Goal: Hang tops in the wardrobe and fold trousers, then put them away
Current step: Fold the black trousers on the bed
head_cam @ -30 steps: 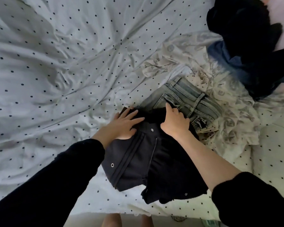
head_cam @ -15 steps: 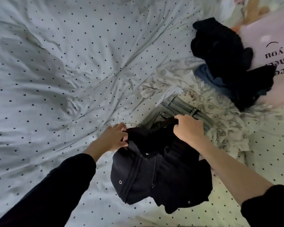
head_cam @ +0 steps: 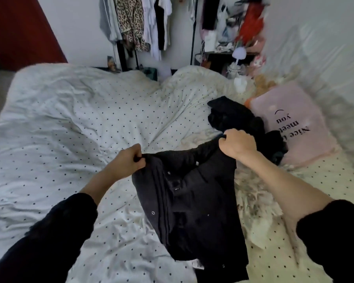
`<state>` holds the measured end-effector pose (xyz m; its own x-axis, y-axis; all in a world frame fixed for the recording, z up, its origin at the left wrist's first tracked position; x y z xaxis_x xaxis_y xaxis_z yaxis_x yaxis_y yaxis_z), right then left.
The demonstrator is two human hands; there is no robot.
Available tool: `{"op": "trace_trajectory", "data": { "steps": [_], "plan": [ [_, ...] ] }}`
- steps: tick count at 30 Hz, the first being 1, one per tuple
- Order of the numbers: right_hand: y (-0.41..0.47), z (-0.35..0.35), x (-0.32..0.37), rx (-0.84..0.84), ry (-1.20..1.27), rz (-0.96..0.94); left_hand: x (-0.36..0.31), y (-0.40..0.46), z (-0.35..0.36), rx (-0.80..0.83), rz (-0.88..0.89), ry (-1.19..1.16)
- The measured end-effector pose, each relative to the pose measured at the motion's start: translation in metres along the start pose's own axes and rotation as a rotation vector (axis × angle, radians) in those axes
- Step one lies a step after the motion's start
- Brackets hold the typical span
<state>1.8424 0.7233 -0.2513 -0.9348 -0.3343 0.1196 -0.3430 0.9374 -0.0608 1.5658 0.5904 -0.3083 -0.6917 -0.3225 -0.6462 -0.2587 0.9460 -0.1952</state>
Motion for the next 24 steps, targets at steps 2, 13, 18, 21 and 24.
{"op": "trace_trajectory", "data": {
  "steps": [2,13,18,21,24],
  "plan": [
    [-0.002,-0.05,-0.001,-0.106,0.09,0.0,-0.044,-0.006,-0.034,-0.044,0.052,0.001],
    [-0.025,-0.255,-0.013,-0.548,0.168,-0.209,-0.22,-0.041,-0.163,-0.288,0.284,0.146],
    [-0.034,-0.309,-0.023,-0.732,0.004,-0.197,-0.281,-0.052,-0.207,-0.522,0.298,0.22],
    [-0.036,-0.355,-0.024,-0.847,-0.019,-0.214,-0.32,-0.062,-0.241,-0.672,0.342,0.221],
    [-0.041,-0.405,-0.022,-0.977,-0.012,-0.227,-0.357,-0.076,-0.277,-0.813,0.373,0.204]
  ]
}}
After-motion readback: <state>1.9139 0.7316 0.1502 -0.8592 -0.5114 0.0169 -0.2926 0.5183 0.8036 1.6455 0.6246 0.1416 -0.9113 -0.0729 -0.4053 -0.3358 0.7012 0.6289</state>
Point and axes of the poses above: each hand's wrist, its own y-axis towards the middle knuckle, its own z-axis out of the palm, x = y × z, the point moved 3 cm from there along y, towards the middle knuckle, and after that the axes turned 5 degrees about -z, right-handed, at the moved point
